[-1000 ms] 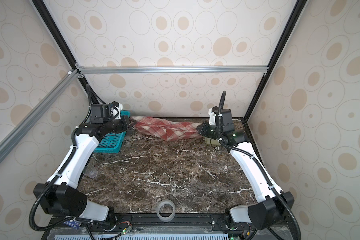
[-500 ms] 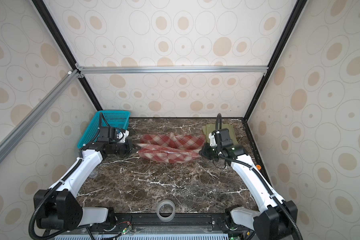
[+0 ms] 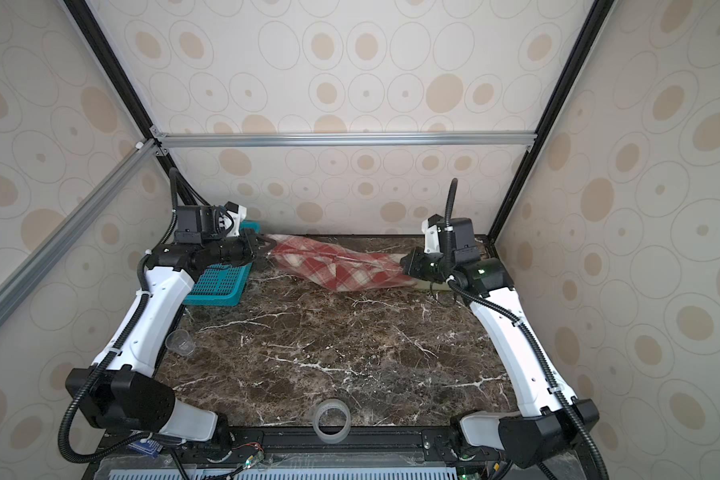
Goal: Fold and stack the skirts
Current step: 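Lift the skirt with both grippers and swing it up toward the far wall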
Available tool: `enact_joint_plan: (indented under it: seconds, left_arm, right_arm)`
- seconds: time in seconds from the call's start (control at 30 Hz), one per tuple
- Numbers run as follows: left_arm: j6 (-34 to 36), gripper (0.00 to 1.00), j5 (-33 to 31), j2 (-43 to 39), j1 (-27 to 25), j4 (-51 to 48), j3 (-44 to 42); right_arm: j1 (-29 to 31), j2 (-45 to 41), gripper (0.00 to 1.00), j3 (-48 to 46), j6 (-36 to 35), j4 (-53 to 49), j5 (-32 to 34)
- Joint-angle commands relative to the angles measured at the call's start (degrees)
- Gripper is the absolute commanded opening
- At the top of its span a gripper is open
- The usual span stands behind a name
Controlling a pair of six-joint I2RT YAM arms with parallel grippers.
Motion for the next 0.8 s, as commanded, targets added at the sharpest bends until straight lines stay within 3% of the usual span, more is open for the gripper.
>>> enact_joint_plan:
  seconds: [0.0,0.2,0.33,0.6,0.77]
  left_arm:
    - [1.7,0.00,-9.4,-1.2,4.6,-0.7,8.9]
    - [0.0,0.00,-11.6,-5.8,5.9,-0.8,12.6]
    - [-1.8,0.00,-9.7,-5.2,6.7,2.0,12.4]
    - [-3.9,0.00,-5.5,6.7,8.8,8.0,15.7]
    - [-3.2,0.00,-5.8,18.0,9.4,5.7,29.7]
  right_arm:
    - [-1.7,-2.5,0.00,9.0,-5.5,-13.5,7.6]
    - [-1.8,-1.6,0.00,19.4,-7.9,-22.0,6.6]
    - [-2.3,1.7,0.00,22.0,-8.2,-21.3,6.7]
    - [-7.7,15.6,0.00,24.0,-7.4,-10.6,-1.6]
    - [-10.2,28.3,0.00,38.6,-7.1,-10.8,-2.9]
